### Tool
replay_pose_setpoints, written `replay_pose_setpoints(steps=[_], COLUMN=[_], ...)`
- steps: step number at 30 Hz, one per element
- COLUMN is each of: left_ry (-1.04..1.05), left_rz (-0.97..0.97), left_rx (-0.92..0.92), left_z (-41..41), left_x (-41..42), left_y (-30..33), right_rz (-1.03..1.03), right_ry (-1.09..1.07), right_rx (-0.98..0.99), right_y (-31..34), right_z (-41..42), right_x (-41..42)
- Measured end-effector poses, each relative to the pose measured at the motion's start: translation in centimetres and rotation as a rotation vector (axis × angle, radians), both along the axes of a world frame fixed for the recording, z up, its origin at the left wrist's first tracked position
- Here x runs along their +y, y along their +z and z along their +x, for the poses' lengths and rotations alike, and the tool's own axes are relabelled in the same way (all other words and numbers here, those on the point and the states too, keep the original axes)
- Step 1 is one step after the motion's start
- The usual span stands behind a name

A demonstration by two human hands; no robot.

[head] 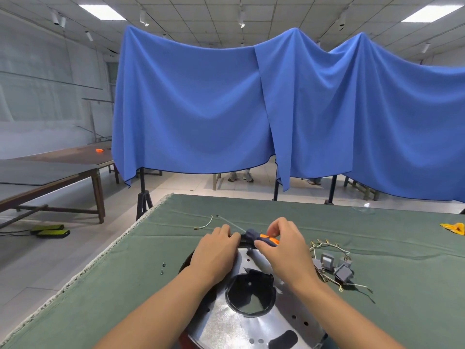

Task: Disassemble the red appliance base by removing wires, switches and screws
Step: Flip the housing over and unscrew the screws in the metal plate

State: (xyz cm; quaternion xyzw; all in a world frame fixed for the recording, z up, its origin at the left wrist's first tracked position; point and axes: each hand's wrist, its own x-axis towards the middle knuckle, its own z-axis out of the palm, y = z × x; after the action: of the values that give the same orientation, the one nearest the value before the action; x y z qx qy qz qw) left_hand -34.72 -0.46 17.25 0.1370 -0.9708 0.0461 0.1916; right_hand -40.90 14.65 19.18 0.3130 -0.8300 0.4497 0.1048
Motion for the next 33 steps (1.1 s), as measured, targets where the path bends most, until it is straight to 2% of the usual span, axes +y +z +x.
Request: replay_pose_setpoints(steps=[4,6,12,22,27,33], left_ry=[-0.014,-0.012,0.020,0.005,-0.079,-0.038], left_rz=[-0.042,-0.066,-0.119,-0.212,-0.165,0.011], left_rx=[-0.051,-0.074,-0.132,-0.045,-0.038,0.009], left_z=[-0.2,-0.4,-1.3,-1.4,-1.4,-1.1], left_x=[0.1,0.1,-0.1,-0.1,-0.3,-0.6], left_y=[-0.1,-0.1,-0.4,-0.5,-0.5,-0.3], right_rz=[0.226,0.269,0.259,0.224,0.217,0.213], right_ry=[0.029,0.039,0.059,0.057,0.061,0.070], right_rx=[-0.066,-0.084,-0.118,-0.186,-0.196,-0.218], right_y=[-0.6,-0.8,-0.7,-0.6,-0.5,-0.5], right_z=[0.1,0.2,0.1,-0.1,0.0,0.0], right_x=[-0.2,-0.3,-0.4,-0.4,-0.2,-0.2])
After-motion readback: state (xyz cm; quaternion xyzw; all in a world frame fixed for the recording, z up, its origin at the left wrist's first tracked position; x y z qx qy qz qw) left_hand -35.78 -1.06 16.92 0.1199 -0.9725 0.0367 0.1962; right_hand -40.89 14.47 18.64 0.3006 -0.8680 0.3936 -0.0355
